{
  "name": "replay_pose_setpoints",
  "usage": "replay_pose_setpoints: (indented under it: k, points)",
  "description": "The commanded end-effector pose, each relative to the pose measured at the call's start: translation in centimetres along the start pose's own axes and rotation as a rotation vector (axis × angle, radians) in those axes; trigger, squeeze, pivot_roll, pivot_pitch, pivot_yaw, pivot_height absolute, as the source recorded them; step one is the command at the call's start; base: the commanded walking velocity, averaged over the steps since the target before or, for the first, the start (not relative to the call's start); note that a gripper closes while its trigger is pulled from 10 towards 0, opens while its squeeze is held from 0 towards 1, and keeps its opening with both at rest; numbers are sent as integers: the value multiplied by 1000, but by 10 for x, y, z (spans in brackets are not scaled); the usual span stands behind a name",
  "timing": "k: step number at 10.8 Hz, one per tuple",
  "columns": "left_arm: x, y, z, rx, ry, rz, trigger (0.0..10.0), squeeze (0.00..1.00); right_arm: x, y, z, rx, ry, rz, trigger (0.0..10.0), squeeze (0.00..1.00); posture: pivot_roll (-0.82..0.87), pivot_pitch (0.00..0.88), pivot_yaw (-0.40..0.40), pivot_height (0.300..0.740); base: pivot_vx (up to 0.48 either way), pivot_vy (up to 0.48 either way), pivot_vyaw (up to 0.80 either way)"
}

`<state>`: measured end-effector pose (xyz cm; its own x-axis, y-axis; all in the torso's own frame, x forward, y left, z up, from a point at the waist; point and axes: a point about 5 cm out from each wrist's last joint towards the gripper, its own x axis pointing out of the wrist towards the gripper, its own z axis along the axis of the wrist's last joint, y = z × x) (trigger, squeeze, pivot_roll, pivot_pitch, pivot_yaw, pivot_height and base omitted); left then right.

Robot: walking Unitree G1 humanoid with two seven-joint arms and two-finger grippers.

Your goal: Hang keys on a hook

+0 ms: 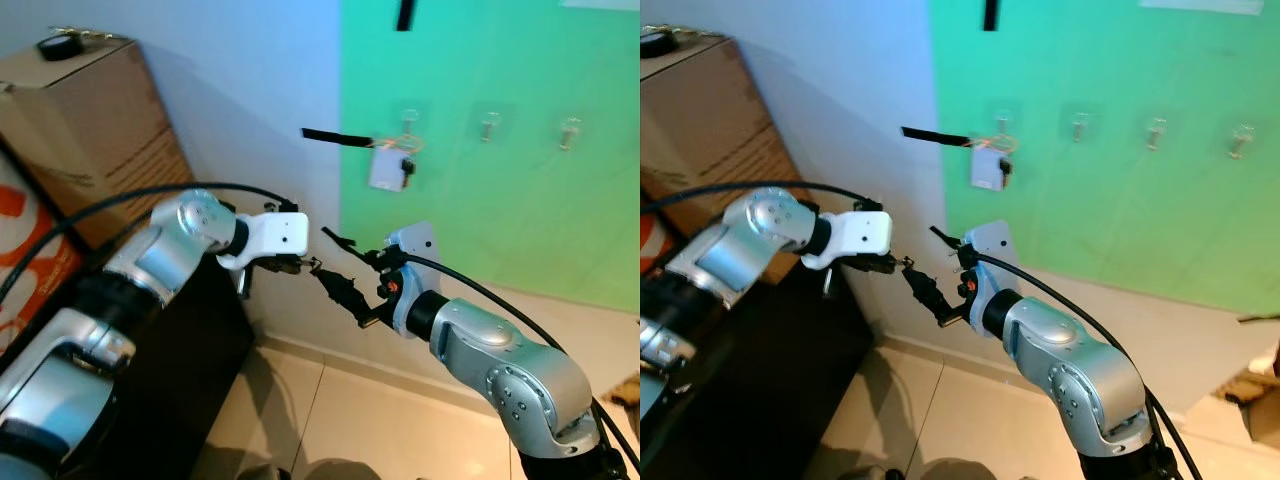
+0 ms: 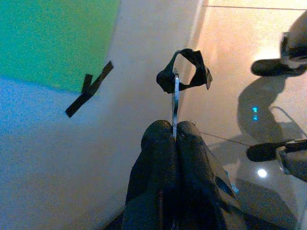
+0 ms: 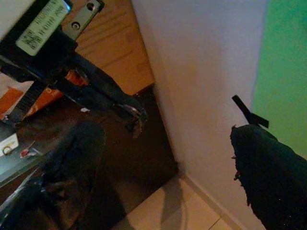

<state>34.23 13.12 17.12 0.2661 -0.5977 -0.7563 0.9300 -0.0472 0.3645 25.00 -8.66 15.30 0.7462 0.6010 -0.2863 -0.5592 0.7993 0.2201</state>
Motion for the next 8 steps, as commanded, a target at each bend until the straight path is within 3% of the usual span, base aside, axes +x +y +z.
replay_pose_setpoints:
  k: [1,4,8]
  points:
    - [-4,7,4,-9,-40,12,0,0,-2,3,6,13,-44,16,10000,0,-75,0,136,740,0,0,0]
    - [-5,13,20,-69,-196,50,0,0,-5,-1,22,-29,-154,-37,10000,0,-96,0,127,740,0,0,0]
    - [-7,17,26,-68,-230,63,0,0,-11,-8,30,-71,-183,-11,10000,0,-106,0,103,740,0,0,0]
